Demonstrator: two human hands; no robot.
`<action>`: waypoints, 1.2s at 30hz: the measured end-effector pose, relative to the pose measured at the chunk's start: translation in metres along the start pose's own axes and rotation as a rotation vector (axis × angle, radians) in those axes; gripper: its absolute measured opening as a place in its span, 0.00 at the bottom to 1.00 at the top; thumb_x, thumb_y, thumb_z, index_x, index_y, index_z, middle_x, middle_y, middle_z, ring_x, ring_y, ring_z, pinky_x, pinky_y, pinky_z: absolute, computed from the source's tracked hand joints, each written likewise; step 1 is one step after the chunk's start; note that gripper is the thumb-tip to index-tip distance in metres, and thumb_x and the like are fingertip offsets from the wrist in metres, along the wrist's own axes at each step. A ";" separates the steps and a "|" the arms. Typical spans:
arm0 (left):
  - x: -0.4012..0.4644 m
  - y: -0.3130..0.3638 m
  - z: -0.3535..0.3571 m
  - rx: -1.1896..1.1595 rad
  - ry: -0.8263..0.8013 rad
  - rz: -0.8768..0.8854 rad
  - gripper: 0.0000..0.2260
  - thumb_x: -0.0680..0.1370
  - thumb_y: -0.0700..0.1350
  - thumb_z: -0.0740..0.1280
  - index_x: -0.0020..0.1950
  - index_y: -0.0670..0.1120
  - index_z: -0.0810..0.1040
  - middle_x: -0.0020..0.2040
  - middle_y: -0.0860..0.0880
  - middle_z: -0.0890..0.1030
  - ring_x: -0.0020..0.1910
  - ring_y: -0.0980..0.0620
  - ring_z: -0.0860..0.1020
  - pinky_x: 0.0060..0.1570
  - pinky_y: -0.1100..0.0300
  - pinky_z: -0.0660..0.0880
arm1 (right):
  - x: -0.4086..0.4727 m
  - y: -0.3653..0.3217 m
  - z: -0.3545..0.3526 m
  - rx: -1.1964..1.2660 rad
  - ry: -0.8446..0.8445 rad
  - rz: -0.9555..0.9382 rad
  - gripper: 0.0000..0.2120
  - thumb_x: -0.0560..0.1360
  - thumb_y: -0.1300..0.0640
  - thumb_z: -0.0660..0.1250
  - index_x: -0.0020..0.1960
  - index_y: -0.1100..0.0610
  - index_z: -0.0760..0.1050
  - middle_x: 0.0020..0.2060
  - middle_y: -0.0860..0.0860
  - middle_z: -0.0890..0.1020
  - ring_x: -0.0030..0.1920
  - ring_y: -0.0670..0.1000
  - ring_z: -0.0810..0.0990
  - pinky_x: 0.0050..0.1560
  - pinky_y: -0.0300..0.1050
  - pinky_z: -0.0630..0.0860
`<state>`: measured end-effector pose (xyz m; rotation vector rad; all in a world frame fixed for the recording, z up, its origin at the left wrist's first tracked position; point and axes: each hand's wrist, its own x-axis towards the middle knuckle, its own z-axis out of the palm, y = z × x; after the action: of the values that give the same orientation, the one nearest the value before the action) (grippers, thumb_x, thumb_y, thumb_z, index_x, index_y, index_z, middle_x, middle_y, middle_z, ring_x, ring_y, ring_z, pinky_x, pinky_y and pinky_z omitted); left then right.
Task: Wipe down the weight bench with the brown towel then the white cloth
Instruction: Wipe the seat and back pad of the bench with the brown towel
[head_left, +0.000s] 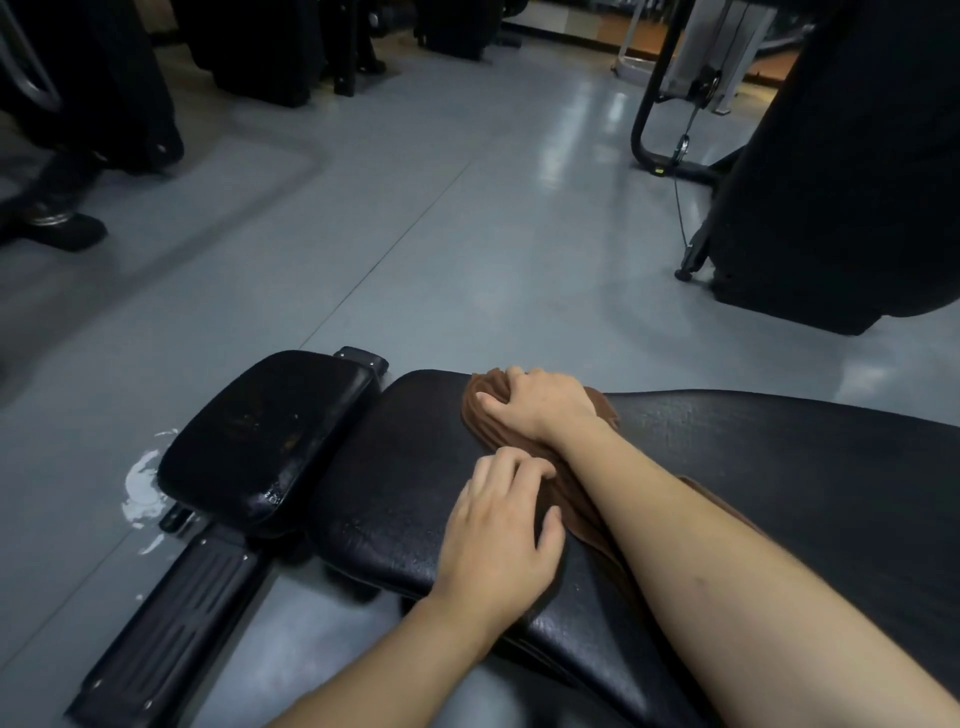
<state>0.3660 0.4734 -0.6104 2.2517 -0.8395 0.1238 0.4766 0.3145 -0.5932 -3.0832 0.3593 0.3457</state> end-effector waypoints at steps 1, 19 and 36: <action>-0.001 -0.005 -0.003 0.039 -0.004 0.018 0.13 0.75 0.51 0.62 0.59 0.52 0.73 0.56 0.56 0.72 0.55 0.53 0.71 0.56 0.58 0.71 | 0.003 -0.006 0.000 0.002 -0.004 -0.005 0.32 0.79 0.31 0.50 0.67 0.56 0.70 0.60 0.58 0.79 0.60 0.61 0.78 0.52 0.54 0.71; -0.001 -0.045 -0.010 0.191 0.046 -0.132 0.14 0.75 0.54 0.60 0.58 0.51 0.74 0.56 0.52 0.73 0.55 0.49 0.72 0.56 0.54 0.71 | 0.034 -0.071 0.004 0.030 -0.056 -0.093 0.37 0.76 0.27 0.52 0.74 0.51 0.65 0.65 0.58 0.74 0.64 0.61 0.76 0.60 0.56 0.72; -0.005 -0.041 -0.011 0.124 0.088 -0.151 0.13 0.77 0.55 0.60 0.58 0.52 0.73 0.56 0.54 0.71 0.57 0.52 0.71 0.58 0.54 0.71 | 0.003 0.005 -0.003 0.042 -0.033 0.057 0.33 0.78 0.28 0.49 0.66 0.51 0.72 0.60 0.56 0.81 0.61 0.60 0.78 0.56 0.53 0.71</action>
<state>0.3886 0.5049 -0.6285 2.3981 -0.6282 0.2072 0.4787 0.3089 -0.5913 -3.0272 0.4489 0.3847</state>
